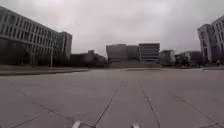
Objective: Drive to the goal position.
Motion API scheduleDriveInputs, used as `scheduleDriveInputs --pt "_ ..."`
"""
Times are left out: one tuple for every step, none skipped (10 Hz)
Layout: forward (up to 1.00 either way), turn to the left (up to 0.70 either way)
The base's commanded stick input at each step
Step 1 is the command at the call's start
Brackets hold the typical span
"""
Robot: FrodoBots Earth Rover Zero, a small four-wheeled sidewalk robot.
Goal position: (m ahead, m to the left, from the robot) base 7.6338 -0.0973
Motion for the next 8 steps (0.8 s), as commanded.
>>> scheduleDriveInputs --pt "0.7 0.0" --pt "0.7 0.0" --pt "0.7 0.0" --pt "0.7 0.0" --pt "0.7 0.0" --pt "0.7 0.0" --pt "0.7 0.0" --pt "0.7 0.0"
